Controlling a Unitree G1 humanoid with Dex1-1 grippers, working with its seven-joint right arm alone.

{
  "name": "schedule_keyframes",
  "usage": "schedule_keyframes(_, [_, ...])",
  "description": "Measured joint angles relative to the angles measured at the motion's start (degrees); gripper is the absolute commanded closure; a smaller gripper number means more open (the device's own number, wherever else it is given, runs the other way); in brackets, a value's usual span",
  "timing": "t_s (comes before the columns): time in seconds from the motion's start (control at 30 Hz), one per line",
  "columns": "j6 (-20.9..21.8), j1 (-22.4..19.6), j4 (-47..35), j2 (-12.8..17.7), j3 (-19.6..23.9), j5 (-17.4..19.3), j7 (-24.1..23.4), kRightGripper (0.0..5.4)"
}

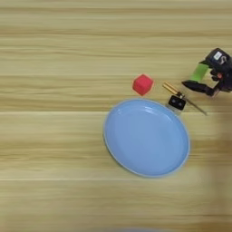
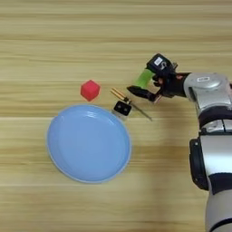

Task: Move the objects on the table

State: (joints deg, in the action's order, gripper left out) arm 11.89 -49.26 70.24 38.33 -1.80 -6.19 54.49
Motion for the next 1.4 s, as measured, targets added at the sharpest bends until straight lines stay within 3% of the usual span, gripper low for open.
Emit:
schedule_keyframes(0.83, [0.0, 0.7, 2.7, -0.2, 0.0, -1.6, -1.8, 0.78])
schedule_keyframes(1.4, [-0.2, 3.1, 6.0, -2.8, -0.8, -5.1, -7.3, 0.78])
